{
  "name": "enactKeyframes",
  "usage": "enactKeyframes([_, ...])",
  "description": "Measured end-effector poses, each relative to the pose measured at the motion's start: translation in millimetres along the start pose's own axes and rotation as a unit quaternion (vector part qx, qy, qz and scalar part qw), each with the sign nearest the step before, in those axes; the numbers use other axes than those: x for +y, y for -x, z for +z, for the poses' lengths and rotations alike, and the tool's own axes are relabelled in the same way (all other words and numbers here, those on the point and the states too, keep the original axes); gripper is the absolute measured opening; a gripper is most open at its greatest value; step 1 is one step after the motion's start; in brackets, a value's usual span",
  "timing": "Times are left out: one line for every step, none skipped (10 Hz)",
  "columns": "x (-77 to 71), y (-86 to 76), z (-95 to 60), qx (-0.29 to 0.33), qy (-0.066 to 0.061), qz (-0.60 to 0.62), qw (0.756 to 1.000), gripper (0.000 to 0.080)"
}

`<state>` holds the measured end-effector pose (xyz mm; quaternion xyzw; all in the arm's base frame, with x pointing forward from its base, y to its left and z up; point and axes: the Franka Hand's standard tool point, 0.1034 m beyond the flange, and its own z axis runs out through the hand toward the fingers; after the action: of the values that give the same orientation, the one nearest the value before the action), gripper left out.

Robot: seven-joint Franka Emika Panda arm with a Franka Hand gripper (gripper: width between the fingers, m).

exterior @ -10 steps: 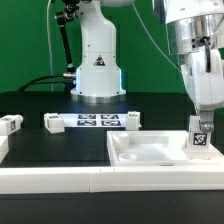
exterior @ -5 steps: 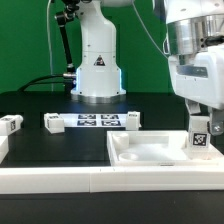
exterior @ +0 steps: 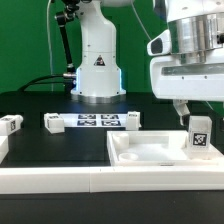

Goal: Assemble square table

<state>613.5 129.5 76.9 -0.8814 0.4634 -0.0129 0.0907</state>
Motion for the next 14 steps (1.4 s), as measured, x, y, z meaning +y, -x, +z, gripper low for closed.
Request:
enactKeyframes([0.1,-0.3,0.0,0.0,0.0,-0.035,0.999,0.0649])
enactKeyframes([0.4,-1.0,-0.1,0.001,0.0,-0.087,0.996,0.0649])
enactKeyframes([1.5,-1.0,0.0,0.001,0.005,-0.115,0.993,0.0649])
enactKeyframes([5.2,-2.0,-0.4,0.001,0.029,-0.192,0.981,0.0649])
enactKeyframes([5.9,-4.3,-1.5,0.005,0.041,-0.243,0.969,0.0649])
enactKeyframes([6.7,-5.0,-2.2,0.005,0.05,-0.286,0.957,0.0649])
enactKeyframes([6.7,-5.6,-2.8,0.004,0.055,-0.332,0.942,0.0649])
enactKeyframes([6.2,-5.2,-3.0,0.003,0.056,-0.36,0.931,0.0649])
enactKeyframes([6.2,-5.5,-3.1,0.002,0.057,-0.396,0.917,0.0649])
enactKeyframes([6.3,-6.5,-3.3,0.001,0.057,-0.415,0.908,0.0649])
enactKeyframes([7.0,-8.1,-3.6,0.001,0.057,-0.413,0.909,0.062])
enactKeyframes([7.1,-7.9,-3.4,0.001,0.057,-0.413,0.909,0.062])
enactKeyframes([7.1,-8.0,-3.4,0.001,0.057,-0.413,0.909,0.0442])
enactKeyframes([7.2,-8.0,-3.4,0.002,0.057,-0.412,0.91,0.0442])
